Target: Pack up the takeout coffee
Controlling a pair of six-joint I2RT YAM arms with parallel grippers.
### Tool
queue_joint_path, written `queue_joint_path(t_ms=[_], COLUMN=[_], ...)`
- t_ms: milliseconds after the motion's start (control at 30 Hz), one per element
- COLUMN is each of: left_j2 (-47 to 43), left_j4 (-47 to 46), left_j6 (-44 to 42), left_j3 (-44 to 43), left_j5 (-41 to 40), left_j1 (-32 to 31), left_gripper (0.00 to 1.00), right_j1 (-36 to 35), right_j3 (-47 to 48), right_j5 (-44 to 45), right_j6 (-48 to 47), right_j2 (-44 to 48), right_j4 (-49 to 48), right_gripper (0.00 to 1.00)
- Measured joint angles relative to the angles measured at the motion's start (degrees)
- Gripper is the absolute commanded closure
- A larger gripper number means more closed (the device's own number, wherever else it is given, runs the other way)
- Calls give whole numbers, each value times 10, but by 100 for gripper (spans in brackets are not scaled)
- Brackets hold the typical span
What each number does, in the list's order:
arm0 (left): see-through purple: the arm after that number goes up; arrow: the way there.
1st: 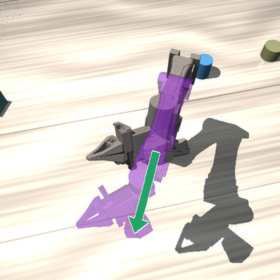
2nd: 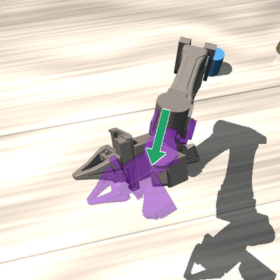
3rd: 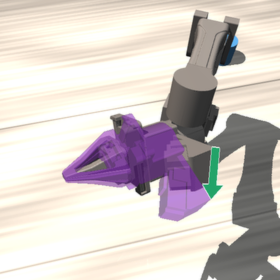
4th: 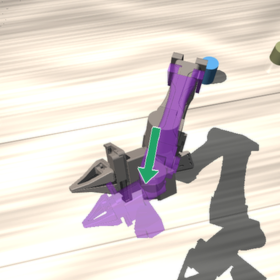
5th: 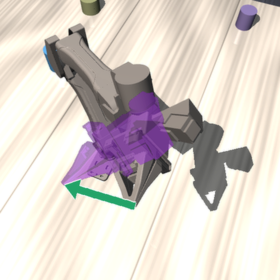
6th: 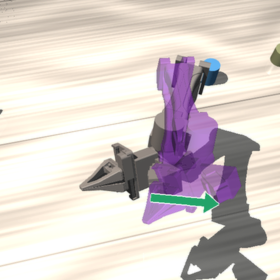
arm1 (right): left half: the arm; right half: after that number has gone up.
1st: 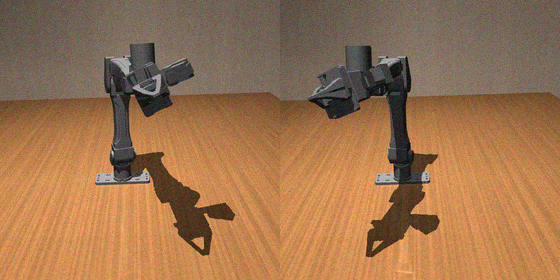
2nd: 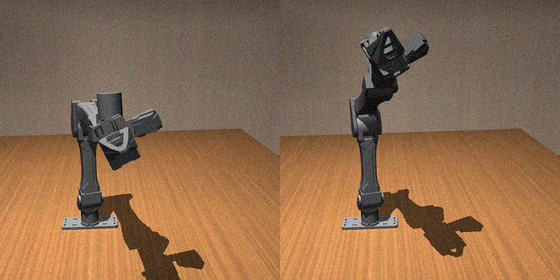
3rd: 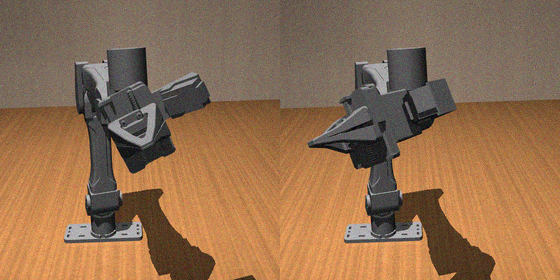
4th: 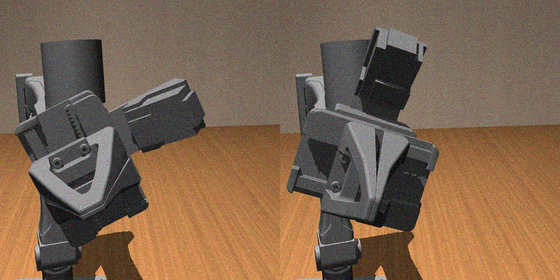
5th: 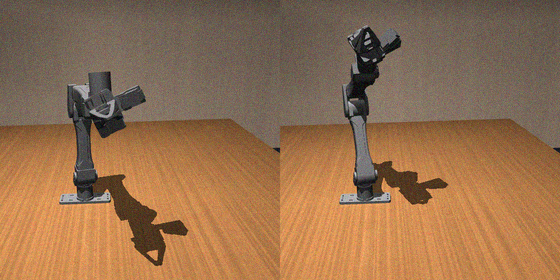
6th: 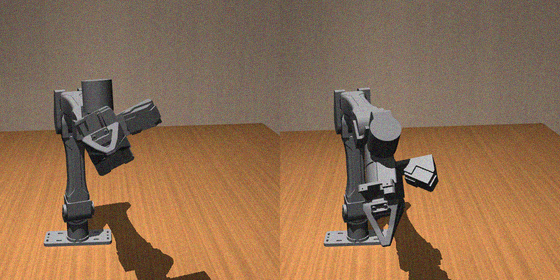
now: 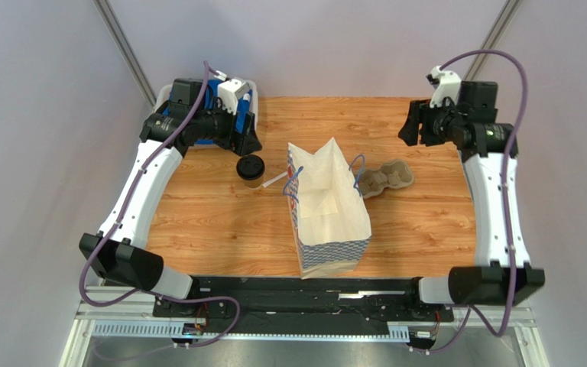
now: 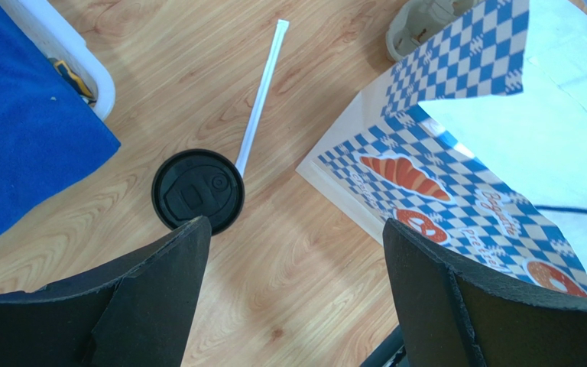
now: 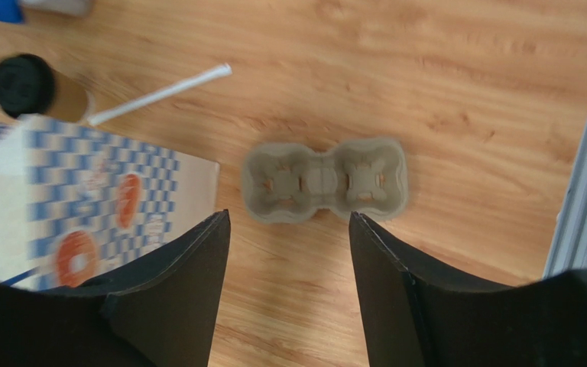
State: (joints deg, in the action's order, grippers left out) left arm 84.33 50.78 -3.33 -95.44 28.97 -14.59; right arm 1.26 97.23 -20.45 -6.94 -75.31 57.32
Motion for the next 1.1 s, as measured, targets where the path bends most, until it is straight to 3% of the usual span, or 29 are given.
queue_joint_path(t_ms=[300,567,967,1100], left_j2=[-52,-52,-51,-47], left_j4=[10,22,22,22], left_j6=[-22,-20,-20,-20], left_j3=[27,52,57,57], left_j5=[7,23,40,40], left_j1=[0,9,35,43], left_gripper=[7,6,6,6], right_j1=[-2,-61,-83,-84], right_j3=[-143,-152,-148,-149], right_j5=[49,94,151,161], right_j6=[-9,-16,-37,-43], right_j2=[-145,-225,-342,-356], right_j4=[-10,-54,-94,-101], right_gripper=[34,32,30,36])
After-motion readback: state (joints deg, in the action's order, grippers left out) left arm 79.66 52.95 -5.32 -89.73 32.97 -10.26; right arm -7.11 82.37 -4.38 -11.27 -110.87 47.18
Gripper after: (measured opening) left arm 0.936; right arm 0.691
